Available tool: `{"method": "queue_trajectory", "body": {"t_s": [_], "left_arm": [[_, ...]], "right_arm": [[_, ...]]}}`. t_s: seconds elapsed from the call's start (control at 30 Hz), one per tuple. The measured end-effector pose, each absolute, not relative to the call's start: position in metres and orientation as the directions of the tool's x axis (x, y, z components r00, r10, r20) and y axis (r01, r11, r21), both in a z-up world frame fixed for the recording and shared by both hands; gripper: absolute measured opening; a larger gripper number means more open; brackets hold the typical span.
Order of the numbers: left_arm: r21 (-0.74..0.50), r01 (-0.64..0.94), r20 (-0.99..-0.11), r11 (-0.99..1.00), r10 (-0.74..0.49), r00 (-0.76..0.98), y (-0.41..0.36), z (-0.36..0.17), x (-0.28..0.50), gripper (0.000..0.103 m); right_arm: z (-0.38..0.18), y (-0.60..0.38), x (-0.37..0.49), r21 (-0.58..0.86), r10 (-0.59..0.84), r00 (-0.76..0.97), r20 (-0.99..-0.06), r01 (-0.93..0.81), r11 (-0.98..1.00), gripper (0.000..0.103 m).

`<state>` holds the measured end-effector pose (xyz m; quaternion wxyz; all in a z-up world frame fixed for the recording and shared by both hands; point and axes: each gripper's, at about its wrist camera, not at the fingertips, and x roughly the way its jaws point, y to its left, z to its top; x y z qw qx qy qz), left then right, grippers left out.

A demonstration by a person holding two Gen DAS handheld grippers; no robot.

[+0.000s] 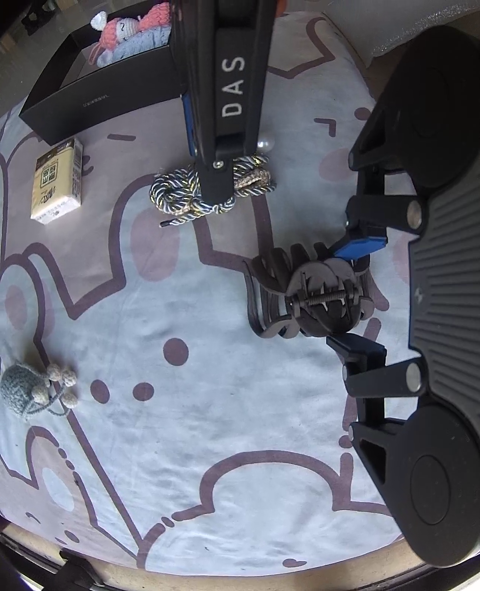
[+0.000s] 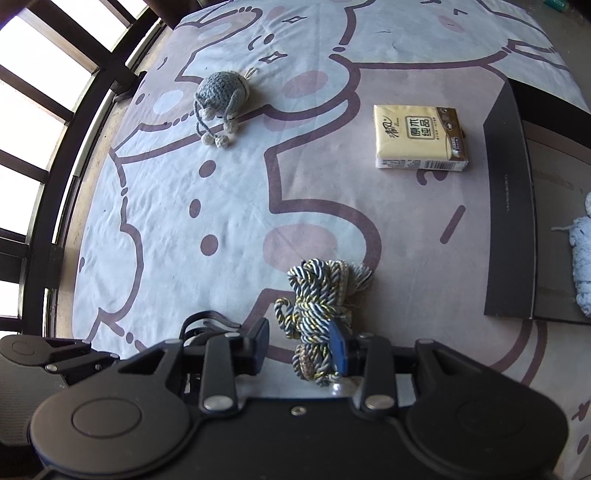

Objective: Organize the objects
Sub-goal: 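Lift the rope tassel with the right tool while the left tool lifts the claw clip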

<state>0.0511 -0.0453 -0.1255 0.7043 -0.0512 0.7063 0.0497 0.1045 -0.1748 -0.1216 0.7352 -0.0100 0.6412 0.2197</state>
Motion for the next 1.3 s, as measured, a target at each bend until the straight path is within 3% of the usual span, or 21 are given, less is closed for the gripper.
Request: {"method": "queue_trajectory", "body": {"t_s": [0.27, 0.5, 0.9, 0.97, 1.07, 1.3], "left_arm": [[0.022, -0.109, -0.999, 0.994, 0.026, 0.034, -0.046, -0.12, 0.054, 0.044], [0.135, -0.015, -0.987, 0.991, 0.136, 0.085, -0.044, -0.115, 0.06, 0.044], [0.041, -0.174, -0.995, 0.984, 0.056, 0.082, -0.024, -0.118, 0.066, 0.046], [0.031, -0.196, -0.995, 0.98, 0.049, 0.089, -0.024, -0.117, 0.067, 0.047], [0.016, -0.244, -0.995, 0.97, 0.041, 0.096, -0.023, -0.115, 0.067, 0.056], [0.004, -0.372, -0.997, 0.928, 0.031, 0.067, -0.016, -0.121, 0.065, 0.057]], "right_arm": [[-0.127, -0.172, 0.106, 0.222, 0.268, 0.087, -0.96, -0.353, 0.909, 0.043], [-0.132, -0.175, 0.108, 0.225, 0.268, 0.082, -0.96, -0.346, 0.911, 0.046], [-0.142, -0.158, 0.105, 0.131, 0.185, 0.074, -0.98, -0.459, 0.878, 0.051], [-0.142, -0.157, 0.105, 0.127, 0.181, 0.073, -0.981, -0.467, 0.875, 0.049], [-0.14, -0.157, 0.107, 0.128, 0.18, 0.07, -0.981, -0.462, 0.878, 0.045], [-0.138, -0.156, 0.105, 0.124, 0.176, 0.07, -0.982, -0.468, 0.875, 0.043]]}}
